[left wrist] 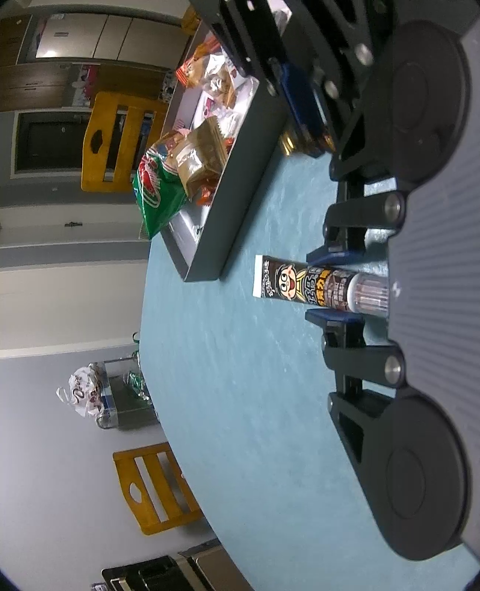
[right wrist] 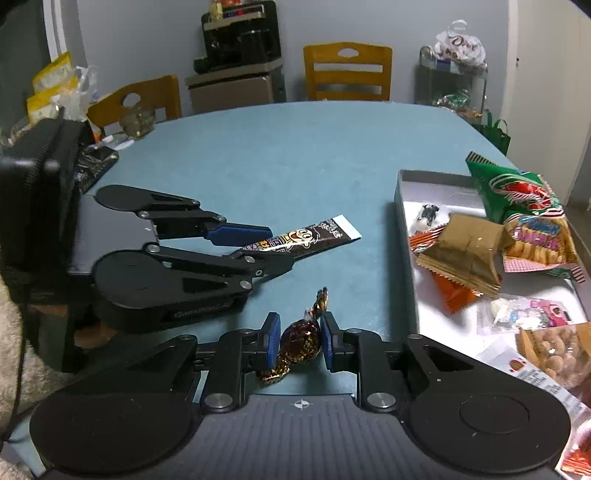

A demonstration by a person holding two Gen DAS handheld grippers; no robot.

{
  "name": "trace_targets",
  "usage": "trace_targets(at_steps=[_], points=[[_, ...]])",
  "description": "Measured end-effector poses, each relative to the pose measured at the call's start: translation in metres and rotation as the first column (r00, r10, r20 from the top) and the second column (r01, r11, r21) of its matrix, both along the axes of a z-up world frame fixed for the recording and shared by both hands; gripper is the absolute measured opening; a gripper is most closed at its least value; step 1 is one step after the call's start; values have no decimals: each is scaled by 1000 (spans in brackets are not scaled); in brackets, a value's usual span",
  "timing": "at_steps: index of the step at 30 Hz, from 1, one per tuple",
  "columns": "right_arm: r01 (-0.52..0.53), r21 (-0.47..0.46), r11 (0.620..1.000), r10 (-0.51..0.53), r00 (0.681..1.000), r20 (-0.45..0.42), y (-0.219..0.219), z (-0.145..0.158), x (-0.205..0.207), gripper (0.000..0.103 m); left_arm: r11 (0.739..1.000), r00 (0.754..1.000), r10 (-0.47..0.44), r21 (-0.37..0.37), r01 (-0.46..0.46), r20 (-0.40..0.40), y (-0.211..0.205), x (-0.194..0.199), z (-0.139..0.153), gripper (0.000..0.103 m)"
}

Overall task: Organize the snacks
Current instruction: 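Grasp the chocolate tube with left tool while right tool grasps the wrapped chocolate, then lift and carry the chocolate tube and wrapped chocolate toward the box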

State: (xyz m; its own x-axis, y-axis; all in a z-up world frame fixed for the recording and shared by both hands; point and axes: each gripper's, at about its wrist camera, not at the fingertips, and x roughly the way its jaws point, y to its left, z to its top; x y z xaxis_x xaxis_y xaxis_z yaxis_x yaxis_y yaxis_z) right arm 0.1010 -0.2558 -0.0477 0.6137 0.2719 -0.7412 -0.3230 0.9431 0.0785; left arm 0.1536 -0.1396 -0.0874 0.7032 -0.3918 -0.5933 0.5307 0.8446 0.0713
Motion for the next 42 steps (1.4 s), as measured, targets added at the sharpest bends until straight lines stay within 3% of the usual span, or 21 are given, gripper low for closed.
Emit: trace_targets(at_steps=[3, 5, 11, 20, 24, 27, 29, 30, 31, 36, 42], points=[[5, 11, 1000, -5, 1000, 2, 5, -4, 6, 32, 1000, 1000, 22, -8, -22, -5, 3, 2, 0, 22], [15, 21, 1000, -15, 1000, 0, 6, -7, 8, 45, 999, 999, 35, -24, -35, -14, 7, 4, 0, 22], [10, -34, 999, -8, 998, 59, 11, -9, -5, 53, 994, 994, 103, -34, -104, -22, 15, 10, 1, 22], [52, -74, 996, -42, 991, 126, 15, -16, -26, 50, 994, 994, 105, -39, -106, -32, 15, 10, 0, 22], [63, -70, 996, -53, 989, 138, 15, -18, -28, 44, 994, 994, 106, -31, -106, -26, 14, 10, 0, 22], [50, -76, 996, -39, 990, 133, 18, -20, -29, 36, 992, 993, 118, -31, -119, -28, 15, 11, 0, 30], [36, -85, 996, -24, 990, 138, 21, -20, -31, 30, 991, 991, 128, -46, -130, -45, 18, 14, -1, 51], [32, -86, 996, -20, 990, 137, 21, -19, -31, 30, 990, 990, 126, -52, -129, -62, 19, 16, -2, 73], [31, -86, 996, -20, 990, 137, 21, -19, -31, 30, 990, 989, 129, -50, -133, -78, 19, 18, -4, 82], [32, -67, 997, -23, 991, 133, 19, -20, -30, 30, 990, 988, 134, -42, -137, -76, 19, 18, -4, 82], [26, -64, 998, -17, 990, 142, 17, -20, -33, 30, 993, 992, 111, -44, -114, -66, 17, 15, -2, 75]])
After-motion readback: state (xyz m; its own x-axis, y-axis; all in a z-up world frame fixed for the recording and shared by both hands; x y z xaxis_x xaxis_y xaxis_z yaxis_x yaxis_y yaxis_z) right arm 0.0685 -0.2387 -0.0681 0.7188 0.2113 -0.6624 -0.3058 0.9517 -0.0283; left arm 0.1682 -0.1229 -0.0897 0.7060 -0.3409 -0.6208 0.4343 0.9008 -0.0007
